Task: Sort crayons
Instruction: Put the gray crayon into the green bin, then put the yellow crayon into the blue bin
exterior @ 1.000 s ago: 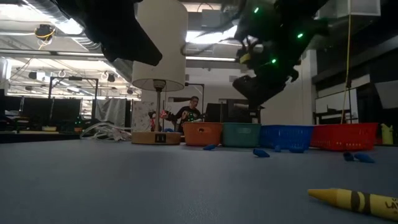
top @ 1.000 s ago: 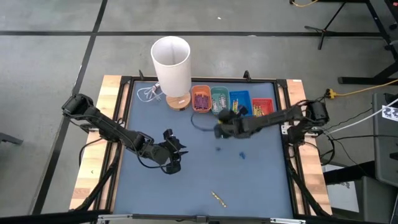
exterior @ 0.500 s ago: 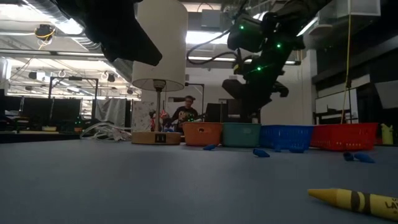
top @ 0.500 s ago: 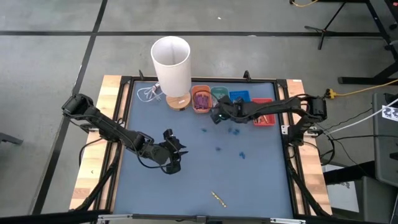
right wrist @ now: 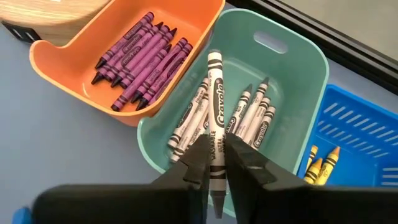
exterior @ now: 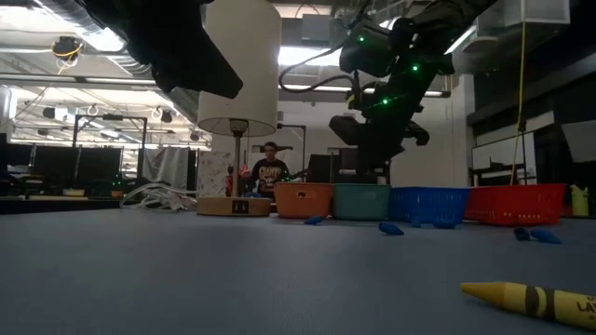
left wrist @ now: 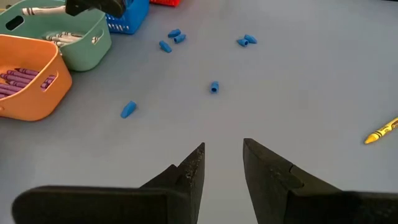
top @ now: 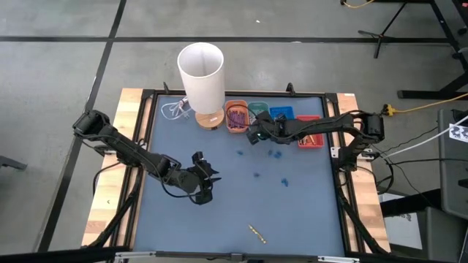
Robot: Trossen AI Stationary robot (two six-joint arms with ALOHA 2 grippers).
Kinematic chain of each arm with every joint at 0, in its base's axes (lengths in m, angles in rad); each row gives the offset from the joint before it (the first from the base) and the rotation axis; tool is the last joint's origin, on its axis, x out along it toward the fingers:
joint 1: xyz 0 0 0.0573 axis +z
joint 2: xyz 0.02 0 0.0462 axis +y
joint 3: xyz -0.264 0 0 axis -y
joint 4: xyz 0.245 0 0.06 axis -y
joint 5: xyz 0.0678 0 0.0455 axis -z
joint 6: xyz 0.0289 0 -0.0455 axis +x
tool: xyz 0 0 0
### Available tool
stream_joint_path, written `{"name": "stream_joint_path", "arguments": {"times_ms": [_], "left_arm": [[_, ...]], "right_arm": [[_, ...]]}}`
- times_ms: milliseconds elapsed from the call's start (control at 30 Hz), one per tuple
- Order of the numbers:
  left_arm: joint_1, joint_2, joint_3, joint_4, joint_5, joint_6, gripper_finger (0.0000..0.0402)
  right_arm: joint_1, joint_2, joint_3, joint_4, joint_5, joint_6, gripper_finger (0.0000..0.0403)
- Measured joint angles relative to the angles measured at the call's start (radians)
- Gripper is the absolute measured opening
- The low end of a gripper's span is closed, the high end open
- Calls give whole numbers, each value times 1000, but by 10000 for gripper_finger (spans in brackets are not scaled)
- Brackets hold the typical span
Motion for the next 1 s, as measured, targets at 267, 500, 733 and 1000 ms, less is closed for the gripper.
{"name": "stream_joint_path", "arguments": {"times_ms": [267, 500, 733, 1000], "left_arm": [[0, 0, 0, 0, 0, 0, 94], [0, 0, 0, 0, 0, 0, 94], [0, 0, 0, 0, 0, 0, 94], [0, 0, 0, 0, 0, 0, 94]], "right_arm": [[0, 0, 0, 0, 0, 0, 113], [1, 0, 0, 0, -22, 2, 127], [33, 0, 0, 37, -185, -94, 121], [204, 0, 0, 111, -167, -112, 120]]}}
